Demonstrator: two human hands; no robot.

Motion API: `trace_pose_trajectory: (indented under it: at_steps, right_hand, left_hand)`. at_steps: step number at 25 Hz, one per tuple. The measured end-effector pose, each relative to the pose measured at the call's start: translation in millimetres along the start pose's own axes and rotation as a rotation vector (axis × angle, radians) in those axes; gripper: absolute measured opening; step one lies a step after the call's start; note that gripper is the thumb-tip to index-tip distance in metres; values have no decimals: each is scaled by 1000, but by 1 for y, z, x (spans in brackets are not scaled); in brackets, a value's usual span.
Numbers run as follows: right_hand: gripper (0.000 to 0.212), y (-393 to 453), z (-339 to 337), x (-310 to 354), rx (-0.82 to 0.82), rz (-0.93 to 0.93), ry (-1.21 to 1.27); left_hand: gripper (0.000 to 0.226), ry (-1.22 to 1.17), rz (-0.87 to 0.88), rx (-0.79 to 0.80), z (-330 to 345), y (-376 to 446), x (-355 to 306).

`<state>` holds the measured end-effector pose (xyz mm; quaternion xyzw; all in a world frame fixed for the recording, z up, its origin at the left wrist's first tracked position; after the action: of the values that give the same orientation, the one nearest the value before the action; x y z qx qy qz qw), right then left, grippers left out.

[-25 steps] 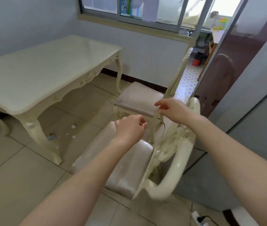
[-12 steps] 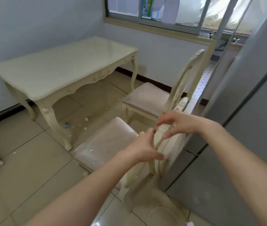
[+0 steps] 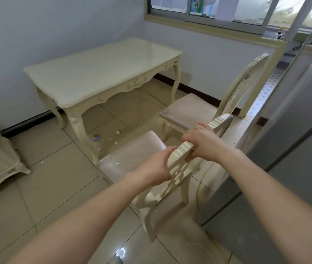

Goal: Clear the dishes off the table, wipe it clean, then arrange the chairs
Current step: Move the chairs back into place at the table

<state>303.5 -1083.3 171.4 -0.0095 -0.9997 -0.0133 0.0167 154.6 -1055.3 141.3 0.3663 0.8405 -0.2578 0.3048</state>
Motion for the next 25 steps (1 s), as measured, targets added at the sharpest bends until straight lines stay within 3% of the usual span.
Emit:
trace_pose_trajectory:
  at_steps: [7, 15, 21, 23, 25]
  right_hand:
    - [37, 58, 1, 53, -177, -60, 86]
    - [45, 124, -13, 68, -251, -123, 25]
    - [48, 115, -13, 50, -143, -186, 12]
    - [55, 105, -16, 22, -85, -81, -3]
    - [48, 92, -11, 0, -62, 25, -1]
  left_hand:
    - [69, 354, 13, -247, -74, -6, 57]
    - [55, 539, 15, -439, -134, 12, 80]
    - [55, 568, 79, -411, -120, 19, 76]
    - [58, 568, 101, -395, -112, 16, 77]
    - [61, 580, 111, -360, -103, 11, 84]
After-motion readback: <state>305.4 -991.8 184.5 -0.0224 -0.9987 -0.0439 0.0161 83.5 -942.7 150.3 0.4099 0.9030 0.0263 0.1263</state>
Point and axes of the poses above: each hand's wrist, its own y-axis towards the middle knuckle, its own z-axis out of the palm, x = y × z, the point moved 5 cm from there along y, towards the middle knuckle, and after that the axes turned 3 degrees about -x, right-handed, at the moved point
